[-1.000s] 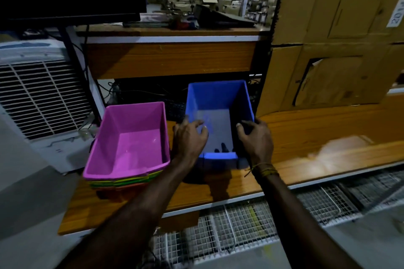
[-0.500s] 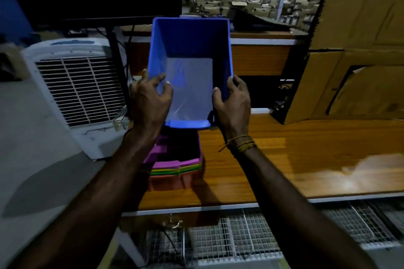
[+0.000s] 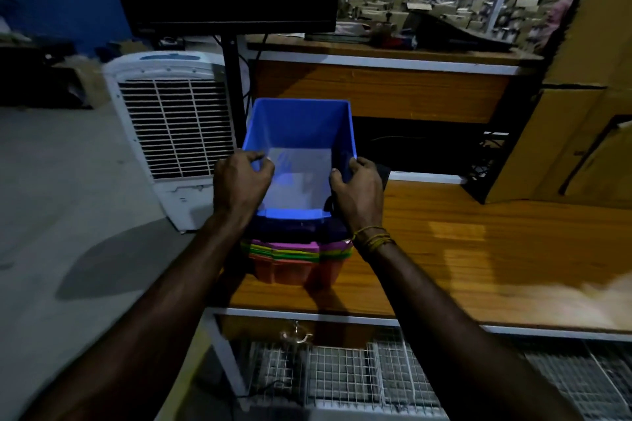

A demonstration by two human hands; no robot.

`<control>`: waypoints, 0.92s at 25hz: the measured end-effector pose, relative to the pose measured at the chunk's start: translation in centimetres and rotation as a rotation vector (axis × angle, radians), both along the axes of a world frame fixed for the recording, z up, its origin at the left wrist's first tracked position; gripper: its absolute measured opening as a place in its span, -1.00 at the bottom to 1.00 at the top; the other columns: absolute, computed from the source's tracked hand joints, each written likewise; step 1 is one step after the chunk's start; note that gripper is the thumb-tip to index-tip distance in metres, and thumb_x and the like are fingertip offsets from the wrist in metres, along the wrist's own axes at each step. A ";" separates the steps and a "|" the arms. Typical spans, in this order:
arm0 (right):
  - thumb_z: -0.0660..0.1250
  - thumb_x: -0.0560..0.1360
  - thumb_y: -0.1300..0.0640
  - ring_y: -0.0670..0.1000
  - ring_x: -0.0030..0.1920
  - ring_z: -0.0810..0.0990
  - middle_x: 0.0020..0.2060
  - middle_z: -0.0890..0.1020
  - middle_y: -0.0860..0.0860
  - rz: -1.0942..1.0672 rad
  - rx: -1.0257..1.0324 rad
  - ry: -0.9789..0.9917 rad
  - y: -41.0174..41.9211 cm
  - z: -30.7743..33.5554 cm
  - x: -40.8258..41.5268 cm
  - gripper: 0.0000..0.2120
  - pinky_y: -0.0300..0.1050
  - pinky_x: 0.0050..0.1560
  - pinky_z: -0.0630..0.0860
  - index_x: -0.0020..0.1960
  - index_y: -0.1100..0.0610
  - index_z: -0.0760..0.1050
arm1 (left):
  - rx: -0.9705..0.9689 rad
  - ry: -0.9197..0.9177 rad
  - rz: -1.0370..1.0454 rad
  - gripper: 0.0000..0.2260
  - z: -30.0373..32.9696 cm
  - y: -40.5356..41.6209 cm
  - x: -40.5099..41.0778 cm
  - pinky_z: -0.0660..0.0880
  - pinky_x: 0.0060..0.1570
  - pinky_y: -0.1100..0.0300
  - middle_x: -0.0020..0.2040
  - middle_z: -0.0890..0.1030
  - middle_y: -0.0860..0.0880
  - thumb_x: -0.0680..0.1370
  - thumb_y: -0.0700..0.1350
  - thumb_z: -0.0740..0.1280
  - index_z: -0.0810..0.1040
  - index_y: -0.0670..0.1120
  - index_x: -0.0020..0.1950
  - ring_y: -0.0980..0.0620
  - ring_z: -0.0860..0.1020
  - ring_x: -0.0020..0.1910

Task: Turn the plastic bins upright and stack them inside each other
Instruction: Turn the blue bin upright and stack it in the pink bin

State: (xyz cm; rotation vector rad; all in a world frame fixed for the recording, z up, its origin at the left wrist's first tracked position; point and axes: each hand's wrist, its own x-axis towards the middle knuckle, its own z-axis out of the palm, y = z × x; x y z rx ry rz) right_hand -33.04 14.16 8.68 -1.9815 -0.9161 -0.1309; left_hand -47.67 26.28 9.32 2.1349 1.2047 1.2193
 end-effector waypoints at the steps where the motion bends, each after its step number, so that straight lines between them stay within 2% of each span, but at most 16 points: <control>1: 0.28 0.52 0.04 0.19 0.20 0.52 0.25 0.50 0.20 -0.005 -0.014 0.012 0.0 -0.4 0.0 -0.70 0.05 0.16 0.53 0.05 0.28 0.54 | -0.009 0.018 -0.005 -0.68 -0.5 0.2 0.1 0.53 0.12 0.09 0.09 0.69 -0.14 0.50 0.01 0.34 0.67 -0.15 0.14 -0.13 0.62 0.10; 4: 0.29 0.52 0.07 0.19 0.21 0.51 0.25 0.49 0.21 -0.029 -0.041 0.034 -0.1 -0.9 -0.2 -0.71 0.06 0.19 0.51 0.07 0.28 0.54 | -0.047 0.058 -0.023 -0.63 -1.5 0.8 0.4 0.54 0.13 0.06 0.09 0.68 -0.16 0.48 0.06 0.31 0.67 -0.13 0.14 -0.16 0.61 0.12; 8: 0.28 0.56 0.12 0.21 0.26 0.47 0.30 0.46 0.23 -0.018 -0.118 0.066 -0.1 -0.9 -0.2 -0.64 -0.03 0.25 0.39 0.23 0.36 0.49 | -0.093 0.098 -0.015 -0.68 -2.5 1.3 0.9 0.52 0.12 0.07 0.11 0.68 -0.18 0.51 -0.01 0.37 0.66 -0.17 0.16 -0.16 0.61 0.13; 13: 0.27 0.54 0.10 0.25 0.20 0.50 0.21 0.51 0.25 -0.005 -0.233 0.081 0.7 -3.0 0.2 -0.66 0.06 0.15 0.46 0.17 0.35 0.51 | -0.120 0.177 -0.043 -0.68 -4.2 2.2 1.2 0.52 0.09 0.08 0.11 0.68 -0.18 0.51 -0.01 0.37 0.66 -0.18 0.14 -0.18 0.61 0.11; 18: 0.26 0.52 0.08 0.24 0.05 0.55 0.07 0.57 0.26 -0.014 -0.360 0.061 1.4 -4.9 1.1 -0.71 -0.04 -0.09 0.44 0.04 0.31 0.53 | -0.155 0.231 -0.042 -0.68 -5.7 2.3 1.6 0.55 0.02 0.02 0.15 0.64 -0.20 0.50 0.01 0.37 0.67 -0.17 0.13 -0.23 0.61 0.08; 19: 0.26 0.52 0.08 0.23 0.06 0.55 0.09 0.56 0.25 -0.017 -0.383 0.055 1.4 -5.4 1.3 -0.71 -0.04 -0.09 0.45 0.07 0.30 0.53 | -0.156 0.233 -0.038 -0.67 -5.9 2.2 1.8 0.56 0.04 0.01 0.15 0.64 -0.21 0.49 0.00 0.37 0.66 -0.17 0.14 -0.23 0.60 0.09; 23: 0.23 0.56 0.00 0.23 0.22 0.47 0.27 0.48 0.21 -0.025 -0.433 -0.029 1.0 -7.3 1.2 -0.61 0.11 0.16 0.51 0.26 0.25 0.46 | -0.127 0.240 -0.002 -0.66 -7.3 1.7 2.0 0.55 0.07 0.04 0.13 0.66 -0.21 0.48 -0.01 0.37 0.66 -0.16 0.17 -0.20 0.62 0.08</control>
